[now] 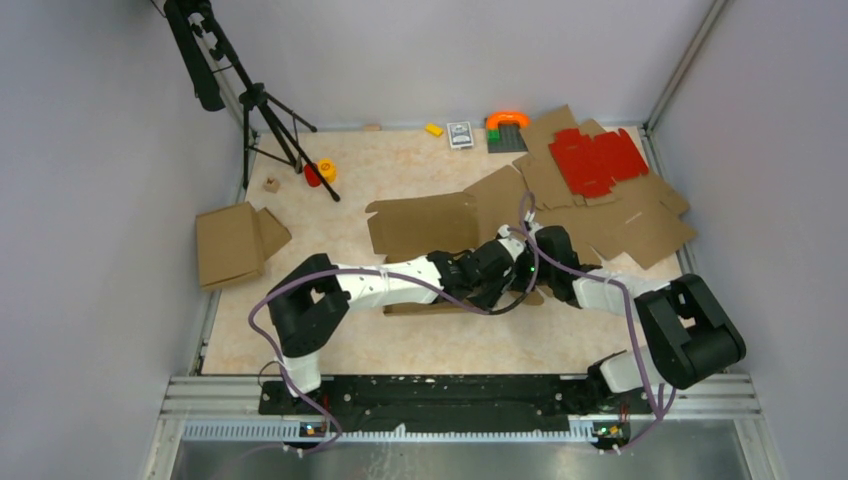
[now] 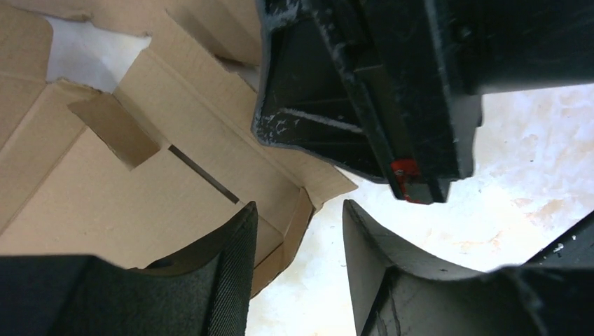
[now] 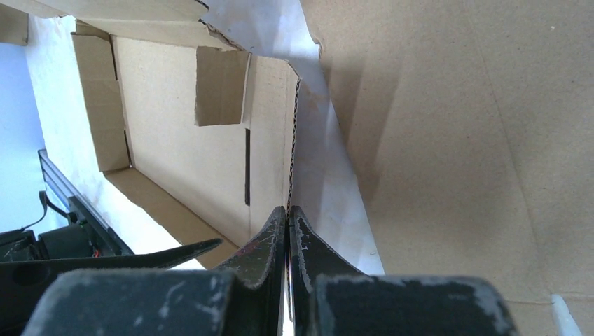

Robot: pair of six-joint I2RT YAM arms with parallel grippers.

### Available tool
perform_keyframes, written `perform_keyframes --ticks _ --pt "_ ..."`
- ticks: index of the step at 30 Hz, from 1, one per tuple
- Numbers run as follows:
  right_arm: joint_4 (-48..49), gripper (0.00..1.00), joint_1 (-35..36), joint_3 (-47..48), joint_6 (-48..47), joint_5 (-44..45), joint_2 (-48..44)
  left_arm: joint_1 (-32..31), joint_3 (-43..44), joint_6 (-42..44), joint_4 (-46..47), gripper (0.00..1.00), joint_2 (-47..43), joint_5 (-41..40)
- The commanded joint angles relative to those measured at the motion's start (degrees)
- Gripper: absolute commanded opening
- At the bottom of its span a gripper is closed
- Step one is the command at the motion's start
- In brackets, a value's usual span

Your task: Fold the paper box

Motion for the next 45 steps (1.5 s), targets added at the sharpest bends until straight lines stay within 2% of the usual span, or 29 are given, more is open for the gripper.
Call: perform_keyframes --ticks 1,6,18,33,34,35,36,38,42,45 --pt "1.6 0.00 0.5 0.1 -1.8 1.2 -1.4 0.0 1.4 -2.0 -1.5 0.48 0.0 -1.6" --pt "1.6 0.00 0.6 0.1 -1.7 1.3 -1.7 0.3 0.7 -3.5 -2.6 0.37 0.3 -3.1" --pt "2.0 0.00 0.6 -0.2 -1.8 1.1 -1.5 3.0 -0.7 -10.0 -4.3 0.36 0.5 -5.6" --pt "2.6 0.00 0.6 0.1 -1.8 0.4 0.3 4.8 -6.4 -14.7 -3.4 0.16 -5.7 -9.8" --pt "2.7 0.00 0.6 0.2 -1.8 0.3 0.5 4.8 -6.7 -14.7 -2.9 0.17 -6.0 -9.4" --pt "2.7 0.00 0.6 0.2 -1.8 0.2 0.6 4.8 -7.1 -14.2 -1.8 0.23 -6.4 -8.1" --pt "2.8 0.00 0.6 0.2 -1.8 0.2 0.7 4.8 -7.7 -13.7 -0.4 0.33 -6.8 -6.6" --pt "2.9 0.00 0.7 0.3 -1.9 0.1 0.9 4.8 -8.6 -11.4 3.0 0.45 -7.6 -0.6" --pt "2.9 0.00 0.7 0.5 -1.9 -0.3 1.1 4.7 -8.8 -3.2 7.7 0.51 -7.6 7.9" --pt "2.8 0.00 0.7 0.5 -2.0 -0.5 1.2 4.6 -7.5 3.8 7.0 0.54 -5.6 14.3"
